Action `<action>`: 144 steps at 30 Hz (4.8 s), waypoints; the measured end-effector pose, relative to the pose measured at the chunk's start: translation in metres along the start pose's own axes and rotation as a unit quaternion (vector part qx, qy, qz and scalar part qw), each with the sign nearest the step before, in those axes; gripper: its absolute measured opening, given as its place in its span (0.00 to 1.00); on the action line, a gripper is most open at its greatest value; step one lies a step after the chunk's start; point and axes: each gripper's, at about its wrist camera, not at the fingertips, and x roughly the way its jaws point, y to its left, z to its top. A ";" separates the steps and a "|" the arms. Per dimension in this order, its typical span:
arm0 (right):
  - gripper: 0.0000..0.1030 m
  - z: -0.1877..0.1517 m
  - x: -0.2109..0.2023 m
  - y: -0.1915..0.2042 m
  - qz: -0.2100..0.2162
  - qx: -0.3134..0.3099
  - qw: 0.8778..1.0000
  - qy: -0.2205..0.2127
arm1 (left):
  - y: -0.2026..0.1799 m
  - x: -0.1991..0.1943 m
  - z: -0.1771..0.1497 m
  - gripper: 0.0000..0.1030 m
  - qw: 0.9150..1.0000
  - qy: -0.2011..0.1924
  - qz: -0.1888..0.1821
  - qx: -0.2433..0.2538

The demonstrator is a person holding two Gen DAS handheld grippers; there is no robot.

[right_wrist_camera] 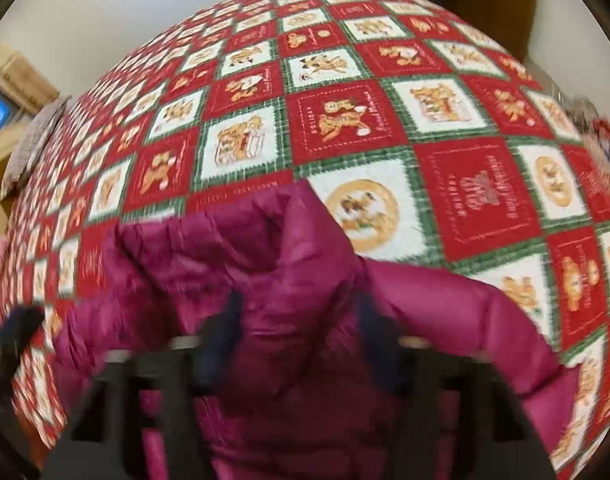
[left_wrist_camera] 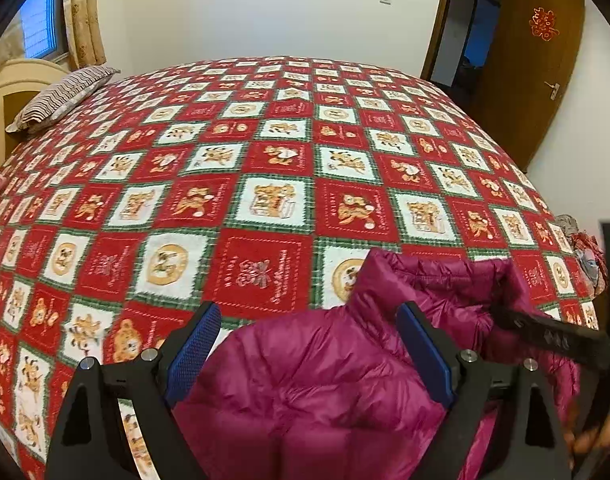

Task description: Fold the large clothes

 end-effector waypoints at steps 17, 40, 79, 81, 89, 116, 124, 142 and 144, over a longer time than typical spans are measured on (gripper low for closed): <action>0.17 -0.063 -0.005 -0.052 -0.014 -0.056 0.992 -0.110 | -0.058 0.032 -0.016 0.87 0.998 0.031 0.031 0.040; 0.50 -0.045 -0.081 -0.025 0.010 -0.010 0.976 -0.219 | -0.024 0.049 -0.085 0.28 0.998 -0.024 0.046 -0.045; 0.44 -0.070 0.012 0.012 -0.061 -0.116 0.978 -0.160 | -0.042 0.076 -0.060 0.73 0.997 -0.011 0.070 0.008; 0.49 -0.069 0.013 0.015 -0.062 -0.125 0.979 -0.151 | -0.043 0.073 -0.058 0.73 0.997 -0.005 0.073 0.012; 0.73 -0.111 -0.091 -0.022 0.004 -0.107 0.972 -0.210 | -0.017 -0.035 -0.078 0.73 0.997 -0.052 -0.047 0.014; 0.78 -0.409 -0.215 -0.135 -0.028 -0.042 0.987 -0.152 | 0.130 -0.268 -0.362 0.77 0.988 -0.058 -0.124 0.070; 0.78 -0.438 -0.180 -0.123 -0.024 -0.067 0.991 -0.110 | 0.134 -0.239 -0.412 0.77 0.991 0.013 -0.128 0.028; 0.79 -0.462 -0.150 -0.108 -0.039 -0.133 0.990 -0.032 | 0.128 -0.228 -0.431 0.77 0.987 0.061 -0.141 0.050; 0.76 -0.465 -0.145 -0.110 -0.042 -0.134 0.990 -0.030 | 0.129 -0.225 -0.433 0.77 0.987 0.062 -0.140 0.047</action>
